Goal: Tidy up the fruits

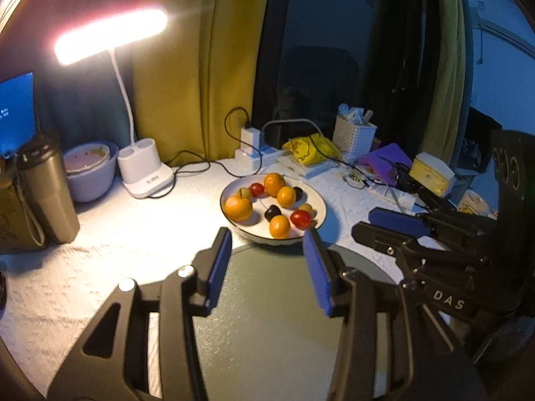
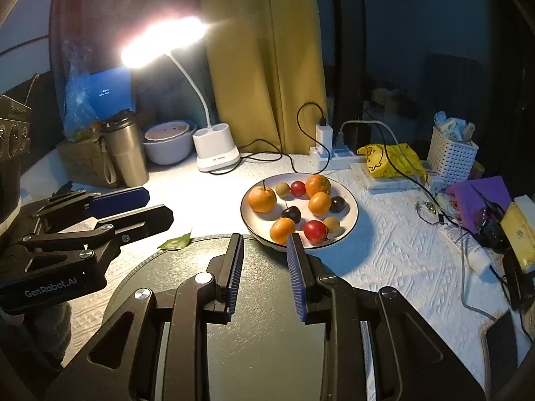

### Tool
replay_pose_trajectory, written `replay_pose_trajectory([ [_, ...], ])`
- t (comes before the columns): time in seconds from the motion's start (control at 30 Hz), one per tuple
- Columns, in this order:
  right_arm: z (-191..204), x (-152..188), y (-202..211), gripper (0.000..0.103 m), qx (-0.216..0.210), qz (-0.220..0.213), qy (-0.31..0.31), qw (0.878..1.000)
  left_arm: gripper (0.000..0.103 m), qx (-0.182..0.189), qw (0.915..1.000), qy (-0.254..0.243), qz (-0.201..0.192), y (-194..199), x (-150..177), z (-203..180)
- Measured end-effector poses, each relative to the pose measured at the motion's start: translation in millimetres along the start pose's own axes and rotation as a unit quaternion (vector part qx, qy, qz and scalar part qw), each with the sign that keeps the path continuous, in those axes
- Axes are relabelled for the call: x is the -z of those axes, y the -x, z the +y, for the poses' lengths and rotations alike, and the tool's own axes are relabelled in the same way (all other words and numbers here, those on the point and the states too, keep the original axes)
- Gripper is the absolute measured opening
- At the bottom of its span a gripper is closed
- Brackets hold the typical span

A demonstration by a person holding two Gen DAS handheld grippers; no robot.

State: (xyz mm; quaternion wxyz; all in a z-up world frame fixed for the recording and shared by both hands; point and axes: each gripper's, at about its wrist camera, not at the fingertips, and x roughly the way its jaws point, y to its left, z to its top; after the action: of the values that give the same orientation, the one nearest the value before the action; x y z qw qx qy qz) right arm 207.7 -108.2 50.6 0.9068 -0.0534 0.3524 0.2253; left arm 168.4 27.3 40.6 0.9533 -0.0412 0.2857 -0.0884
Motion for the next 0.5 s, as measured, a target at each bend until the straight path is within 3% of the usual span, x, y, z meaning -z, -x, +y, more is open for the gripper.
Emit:
replay_pose_trajectory([
  [0.07, 4, 1, 7, 0.029, 0.002, -0.006, 0.002, 1.0, 0.048, 0.001, 1.0, -0.002, -0.007, 8, 0, -2],
  [0.2, 10, 0, 21, 0.029, 0.006, -0.015, 0.007, 1.0, 0.065, 0.005, 0.9997, 0.002, -0.022, 26, 0, -3],
  [0.4, 17, -2, 42, 0.031, 0.015, -0.033, 0.011, 0.999, 0.068, 0.007, 0.999, 0.002, -0.045, 51, -3, -7],
  [0.47, 19, -3, 50, 0.041, 0.019, -0.04, 0.011, 0.999, 0.068, 0.007, 0.9986, 0.0, -0.051, 58, -3, -8],
  [0.5, 20, -3, 54, 0.041, 0.02, -0.043, 0.011, 0.999, 0.068, 0.008, 0.9985, -0.001, -0.054, 61, -4, -9],
])
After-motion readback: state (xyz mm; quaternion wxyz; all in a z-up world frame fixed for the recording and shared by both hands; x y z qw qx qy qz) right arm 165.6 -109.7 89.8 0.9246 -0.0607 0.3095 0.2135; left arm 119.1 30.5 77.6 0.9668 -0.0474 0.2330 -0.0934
